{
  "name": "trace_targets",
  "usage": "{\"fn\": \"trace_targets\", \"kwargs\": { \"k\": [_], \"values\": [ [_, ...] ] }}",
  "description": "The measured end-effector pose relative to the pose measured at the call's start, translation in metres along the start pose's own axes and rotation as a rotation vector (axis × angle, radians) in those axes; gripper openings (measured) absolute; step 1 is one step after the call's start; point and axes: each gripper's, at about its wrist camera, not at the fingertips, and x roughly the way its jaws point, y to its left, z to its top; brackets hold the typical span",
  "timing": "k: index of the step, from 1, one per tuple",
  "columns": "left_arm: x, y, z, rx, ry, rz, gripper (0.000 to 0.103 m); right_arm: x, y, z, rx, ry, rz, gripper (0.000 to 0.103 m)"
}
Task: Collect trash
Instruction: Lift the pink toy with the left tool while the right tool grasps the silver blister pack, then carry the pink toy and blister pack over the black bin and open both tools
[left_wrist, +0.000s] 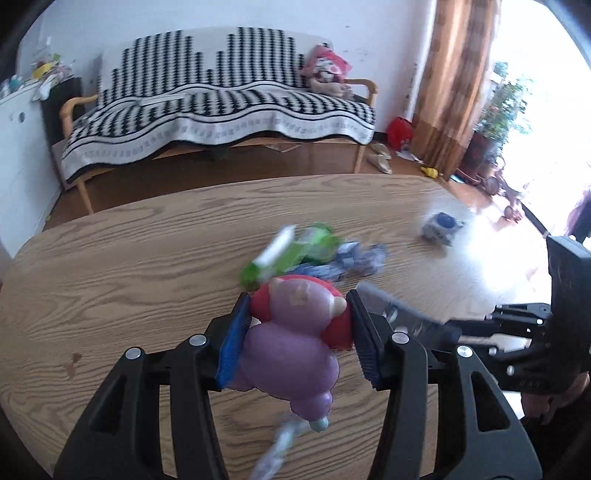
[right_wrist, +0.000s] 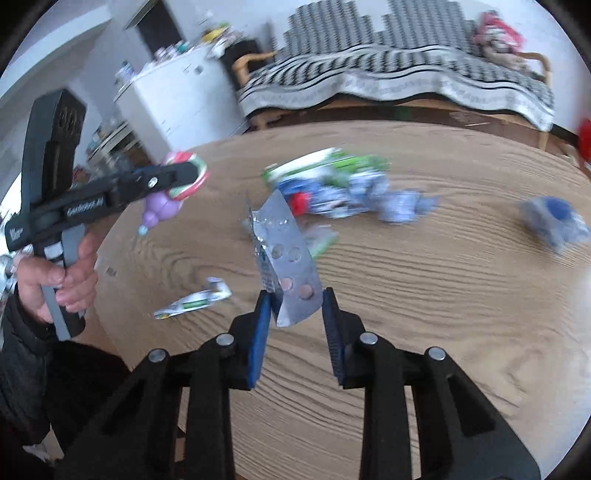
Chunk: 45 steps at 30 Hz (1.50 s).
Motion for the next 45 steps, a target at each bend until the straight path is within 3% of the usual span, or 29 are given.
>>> {"fn": "trace_targets", "kwargs": {
  "k": [8,12,20,26,32,41,45],
  "values": [
    [0.024,-0.12,0.019,0.132,0.005,-0.14,0.051,-0.099,-0.097,-0.048,0.171,-0.113,-0.188,0.029],
    [0.04,-0.201,0.02,0.216,0.018,-0.241,0.051,-0.154,-0.141,-0.082,0.269,-0.176,-0.283,0.029],
    [0.078,-0.358,-0.011,0.379,0.091,-0.429,0.051,-0.259,-0.239,-0.189,0.532,-0.252,-0.472,0.029],
    [0.104,-0.456,-0.046,0.466,0.16,-0.552,0.051,-0.305,-0.288,-0.264,0.714,-0.204,-0.599,0.029],
    [0.129,-0.514,-0.072,0.497,0.226,-0.63,0.051,-0.328,-0.311,-0.313,0.824,-0.177,-0.645,0.029],
    [0.159,-0.545,-0.093,0.512,0.286,-0.666,0.053,-0.329,-0.317,-0.32,0.861,-0.167,-0.657,0.029],
    [0.165,-0.546,-0.096,0.491,0.29,-0.676,0.069,-0.326,-0.319,-0.32,0.875,-0.164,-0.66,0.029]
  ]
}}
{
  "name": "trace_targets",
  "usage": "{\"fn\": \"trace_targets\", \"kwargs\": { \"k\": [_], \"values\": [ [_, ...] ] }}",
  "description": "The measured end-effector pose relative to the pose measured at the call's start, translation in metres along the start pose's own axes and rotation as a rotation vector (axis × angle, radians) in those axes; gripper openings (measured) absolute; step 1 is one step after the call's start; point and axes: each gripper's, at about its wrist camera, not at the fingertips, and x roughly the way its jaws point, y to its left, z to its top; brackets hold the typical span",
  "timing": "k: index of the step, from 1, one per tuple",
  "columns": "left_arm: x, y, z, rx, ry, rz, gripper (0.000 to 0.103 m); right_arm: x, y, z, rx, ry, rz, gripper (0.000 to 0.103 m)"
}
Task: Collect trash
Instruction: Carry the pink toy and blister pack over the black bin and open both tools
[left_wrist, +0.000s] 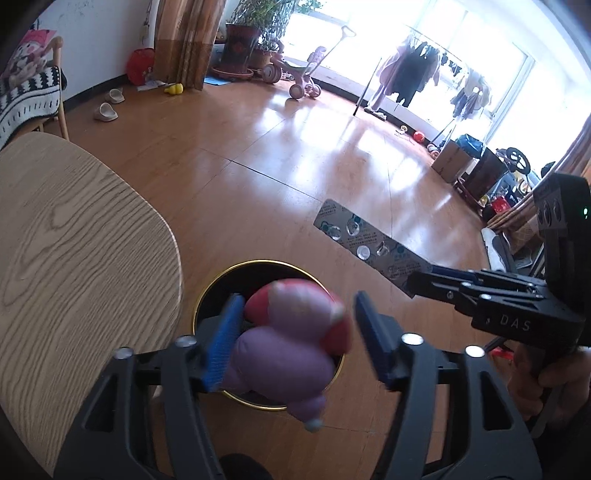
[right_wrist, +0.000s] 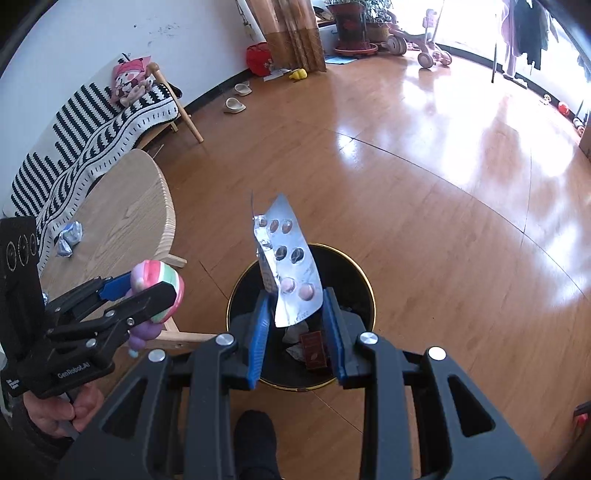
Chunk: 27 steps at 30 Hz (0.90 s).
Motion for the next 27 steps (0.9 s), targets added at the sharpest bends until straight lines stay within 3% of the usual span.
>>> {"fn": "trace_targets", "kwargs": {
  "k": [4,12,15,17,18,22,27],
  "values": [
    [0.0,-0.002,0.003,-0.001,-0.009,-0.005,0.076,0.003,-0.002,0.0,0.003,0.008,-0.001,0.029],
    [-0.015,-0.002,0.01,-0.001,-0.024,-0.002,0.077,0.004,0.001,0.001,-0.011,0.014,0.001,0.033],
    [-0.024,0.002,0.01,-0.002,-0.033,0.014,0.079,0.004,0.005,0.002,-0.011,0.007,-0.001,0.042],
    [-0.032,0.008,0.01,-0.007,-0.041,0.025,0.082,0.005,0.006,0.003,-0.006,-0.001,-0.014,0.074],
    [-0.039,0.011,0.01,-0.011,-0.047,0.034,0.082,0.003,0.008,0.004,-0.006,-0.013,-0.014,0.079],
    [-0.067,0.021,0.008,-0.014,-0.073,0.066,0.085,0.002,0.027,0.007,-0.016,-0.018,0.027,0.079],
    [-0.116,0.042,-0.003,-0.024,-0.114,0.145,0.091,0.0,0.087,0.009,-0.114,-0.031,0.08,0.081]
  ]
}}
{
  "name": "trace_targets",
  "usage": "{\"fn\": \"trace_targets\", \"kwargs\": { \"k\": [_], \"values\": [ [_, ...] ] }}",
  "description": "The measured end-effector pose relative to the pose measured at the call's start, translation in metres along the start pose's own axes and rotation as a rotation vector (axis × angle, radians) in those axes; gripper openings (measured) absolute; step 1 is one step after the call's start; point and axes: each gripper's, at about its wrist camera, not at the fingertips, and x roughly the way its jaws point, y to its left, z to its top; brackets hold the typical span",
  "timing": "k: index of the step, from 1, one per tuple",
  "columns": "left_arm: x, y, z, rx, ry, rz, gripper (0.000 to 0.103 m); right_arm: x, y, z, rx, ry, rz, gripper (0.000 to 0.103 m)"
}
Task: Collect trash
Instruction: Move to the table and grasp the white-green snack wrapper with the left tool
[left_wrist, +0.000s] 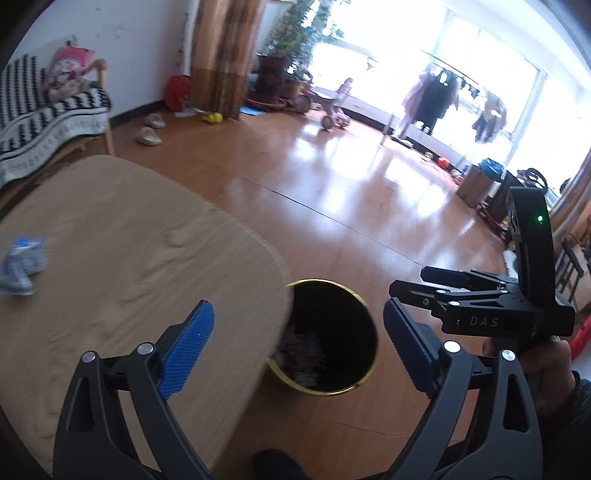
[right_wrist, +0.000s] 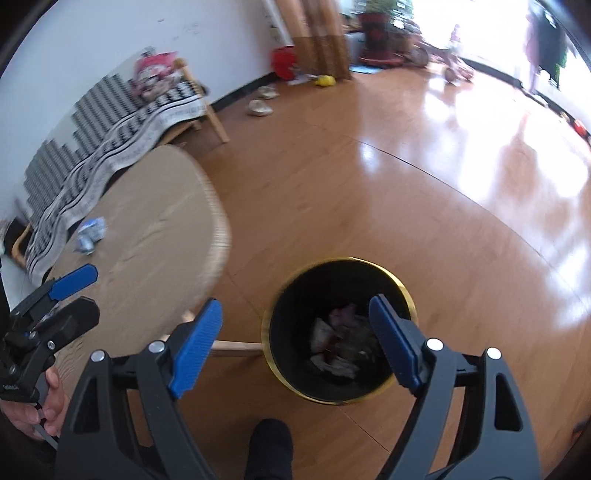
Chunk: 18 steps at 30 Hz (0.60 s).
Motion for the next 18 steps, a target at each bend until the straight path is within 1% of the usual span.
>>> {"fn": "trace_targets", "kwargs": {
  "k": [5,6,8,11,12,14,16,18],
  "values": [
    [-0.054,0.042,-0.014,-0.027,-0.043,0.116,0.093,0.005,0.078,0.008,-0.116,-0.012,0.073,0.086],
    [-0.069,0.056,-0.02,-0.036,-0.051,0.153,0.093,0.009,0.099,0.008,-0.144,-0.008,0.093,0.086],
    [-0.09,0.073,-0.028,-0.048,-0.059,0.197,0.094,0.014,0.129,0.011,-0.186,0.002,0.12,0.086],
    [-0.131,0.11,-0.049,-0.086,-0.071,0.278,0.095,0.024,0.184,0.009,-0.26,0.019,0.173,0.086],
    [-0.141,0.12,-0.054,-0.097,-0.072,0.295,0.095,0.027,0.195,0.008,-0.272,0.023,0.185,0.086],
    [-0.164,0.142,-0.068,-0.124,-0.076,0.33,0.095,0.036,0.231,0.005,-0.312,0.04,0.227,0.086],
    [-0.189,0.167,-0.088,-0.158,-0.078,0.364,0.095,0.044,0.267,0.0,-0.354,0.053,0.262,0.087],
    [-0.216,0.191,-0.111,-0.193,-0.078,0.381,0.095,0.052,0.301,-0.006,-0.398,0.071,0.297,0.087]
  ]
}}
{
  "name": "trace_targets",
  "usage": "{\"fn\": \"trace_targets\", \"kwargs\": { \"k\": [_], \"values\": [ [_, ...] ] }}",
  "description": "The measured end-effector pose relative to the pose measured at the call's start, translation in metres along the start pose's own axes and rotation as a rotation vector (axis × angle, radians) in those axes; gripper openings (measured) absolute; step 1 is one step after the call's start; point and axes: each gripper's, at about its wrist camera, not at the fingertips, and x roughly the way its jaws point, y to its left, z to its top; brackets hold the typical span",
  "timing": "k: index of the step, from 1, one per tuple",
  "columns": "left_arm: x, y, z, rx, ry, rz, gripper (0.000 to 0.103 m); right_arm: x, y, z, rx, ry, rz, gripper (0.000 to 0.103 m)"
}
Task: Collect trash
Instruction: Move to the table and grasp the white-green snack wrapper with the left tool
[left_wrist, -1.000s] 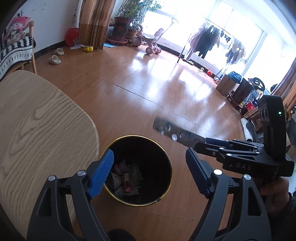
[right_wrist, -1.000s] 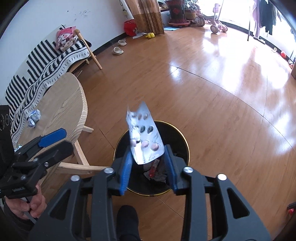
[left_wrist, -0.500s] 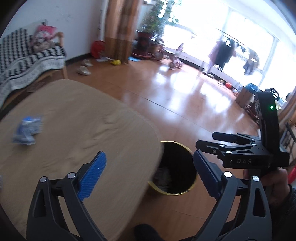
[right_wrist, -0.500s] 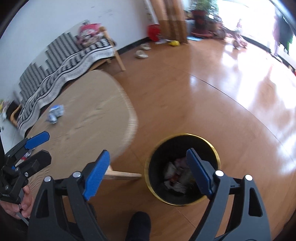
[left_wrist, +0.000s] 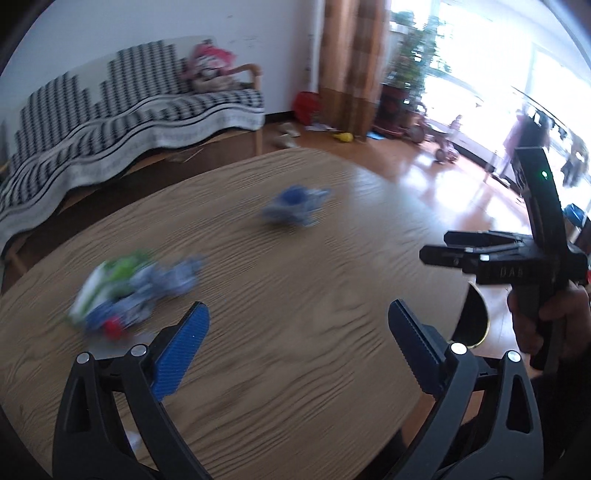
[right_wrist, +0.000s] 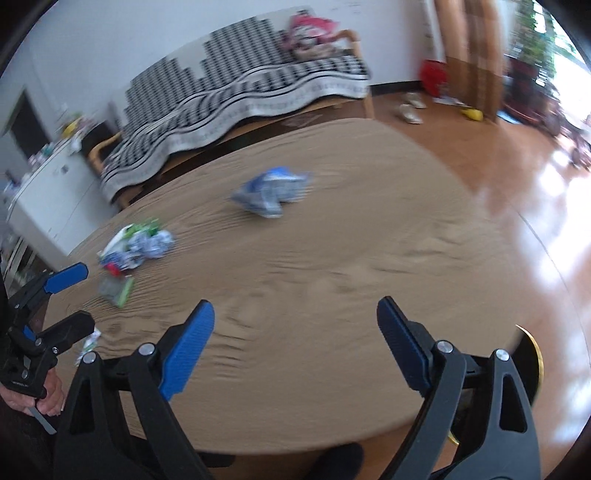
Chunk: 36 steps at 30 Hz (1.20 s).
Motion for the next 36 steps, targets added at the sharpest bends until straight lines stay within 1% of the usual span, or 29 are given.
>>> {"fn": "trace_targets", "kwargs": {
  "k": [4,6,8,10,13,18,23,25,27,29,30,31,32,33,34,36],
  "values": [
    [-0.029,0.062,-0.037,-0.013,0.004,0.075,0.095,0.026,0.049,0.006,-0.081,0.031,0.042,0.087],
    [-0.036,0.088,-0.056,-0.023,0.023,0.11,0.095,0.038,0.073,0.009,-0.12,0.044,0.061,0.087],
    [-0.04,0.113,-0.078,-0.042,0.055,0.129,0.095,0.045,0.09,0.011,-0.14,0.049,0.08,0.087],
    [-0.04,0.128,-0.094,-0.047,0.088,0.13,0.095,0.054,0.103,0.014,-0.152,0.052,0.092,0.087],
    [-0.038,0.136,-0.113,-0.016,0.125,0.14,0.095,0.069,0.12,0.02,-0.157,0.06,0.107,0.088],
    [-0.03,0.132,-0.138,0.033,0.189,0.145,0.095,0.097,0.145,0.03,-0.17,0.078,0.109,0.09],
    [-0.023,0.14,-0.149,0.03,0.219,0.13,0.093,0.127,0.163,0.039,-0.191,0.091,0.098,0.09],
    [-0.021,0.142,-0.153,0.033,0.233,0.121,0.081,0.138,0.167,0.043,-0.195,0.092,0.092,0.09],
    [-0.02,0.144,-0.156,0.034,0.239,0.116,0.076,0.151,0.174,0.047,-0.218,0.089,0.083,0.09],
    [-0.023,0.145,-0.157,0.036,0.229,0.115,0.066,0.162,0.182,0.049,-0.244,0.084,0.063,0.09],
    [-0.026,0.145,-0.157,0.035,0.224,0.117,0.051,0.166,0.183,0.051,-0.25,0.083,0.056,0.09],
    [-0.028,0.147,-0.155,0.028,0.219,0.121,0.033,0.174,0.185,0.052,-0.255,0.084,0.041,0.09],
    [-0.029,0.15,-0.154,0.016,0.217,0.119,0.025,0.178,0.186,0.053,-0.257,0.086,0.033,0.09],
    [-0.03,0.155,-0.153,-0.012,0.22,0.104,0.012,0.184,0.186,0.055,-0.255,0.088,0.025,0.09],
    [-0.03,0.159,-0.152,-0.035,0.222,0.092,0.01,0.187,0.185,0.055,-0.253,0.088,0.021,0.09],
    [-0.031,0.16,-0.15,-0.042,0.219,0.1,0.008,0.195,0.184,0.057,-0.248,0.092,0.013,0.09]
  ]
}}
